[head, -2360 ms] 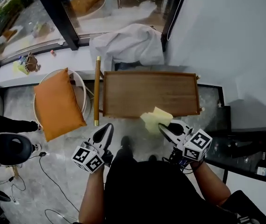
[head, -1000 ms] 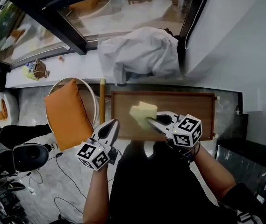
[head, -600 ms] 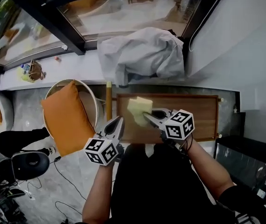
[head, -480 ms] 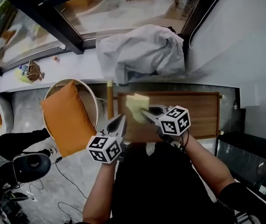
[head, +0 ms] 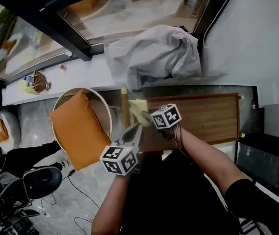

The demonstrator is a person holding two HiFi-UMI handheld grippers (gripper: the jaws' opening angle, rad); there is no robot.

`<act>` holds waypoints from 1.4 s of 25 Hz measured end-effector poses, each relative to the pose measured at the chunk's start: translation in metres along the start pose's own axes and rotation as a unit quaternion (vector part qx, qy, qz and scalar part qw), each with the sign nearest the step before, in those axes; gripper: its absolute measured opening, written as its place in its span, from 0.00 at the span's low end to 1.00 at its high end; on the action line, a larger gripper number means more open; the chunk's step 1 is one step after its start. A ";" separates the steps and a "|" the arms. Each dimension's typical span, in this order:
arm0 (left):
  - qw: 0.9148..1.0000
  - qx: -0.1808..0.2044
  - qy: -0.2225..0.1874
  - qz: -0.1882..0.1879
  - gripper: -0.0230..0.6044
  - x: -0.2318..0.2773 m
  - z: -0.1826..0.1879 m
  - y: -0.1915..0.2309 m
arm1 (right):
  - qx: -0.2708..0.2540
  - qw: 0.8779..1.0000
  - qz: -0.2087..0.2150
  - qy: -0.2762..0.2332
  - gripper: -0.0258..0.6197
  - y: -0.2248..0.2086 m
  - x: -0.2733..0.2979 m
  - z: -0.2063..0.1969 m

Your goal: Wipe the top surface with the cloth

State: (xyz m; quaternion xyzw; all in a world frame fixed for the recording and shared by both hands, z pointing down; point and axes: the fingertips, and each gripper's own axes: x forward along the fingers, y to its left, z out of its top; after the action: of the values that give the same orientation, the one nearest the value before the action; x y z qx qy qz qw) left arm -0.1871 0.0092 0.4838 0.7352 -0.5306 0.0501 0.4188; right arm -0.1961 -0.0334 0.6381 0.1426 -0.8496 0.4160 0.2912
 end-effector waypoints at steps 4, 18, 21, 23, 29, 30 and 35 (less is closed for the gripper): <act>1.000 0.002 0.000 -0.013 0.05 -0.005 -0.001 -0.001 | -0.007 0.999 -0.030 0.020 0.09 -0.017 0.025 -0.001; 1.000 0.008 -0.005 0.002 0.05 -0.017 -0.001 0.012 | 0.003 0.992 -0.119 0.050 0.09 -0.068 0.049 -0.009; 1.000 0.010 -0.005 0.001 0.05 -0.016 0.001 0.007 | 0.000 0.992 -0.116 0.050 0.09 -0.068 0.045 -0.011; 1.000 0.011 -0.003 0.002 0.05 -0.014 0.000 0.004 | -0.003 0.992 -0.117 0.051 0.09 -0.071 0.041 -0.011; 1.000 0.005 0.018 0.021 0.05 0.001 -0.009 0.005 | -0.002 0.989 -0.137 0.053 0.09 -0.089 0.019 -0.015; 1.000 0.006 0.022 0.021 0.05 0.005 -0.010 0.003 | -0.002 0.989 -0.140 0.054 0.09 -0.093 0.014 -0.017; 0.999 0.017 0.038 0.007 0.05 0.023 -0.014 -0.018 | -0.003 0.987 -0.152 0.052 0.09 -0.117 -0.016 -0.022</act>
State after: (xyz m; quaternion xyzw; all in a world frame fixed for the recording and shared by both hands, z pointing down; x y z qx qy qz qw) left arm -0.1573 0.0027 0.4946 0.7359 -0.5190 0.0899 0.4254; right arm -0.1184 -0.0876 0.7120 0.2470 -0.8029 0.3712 0.3956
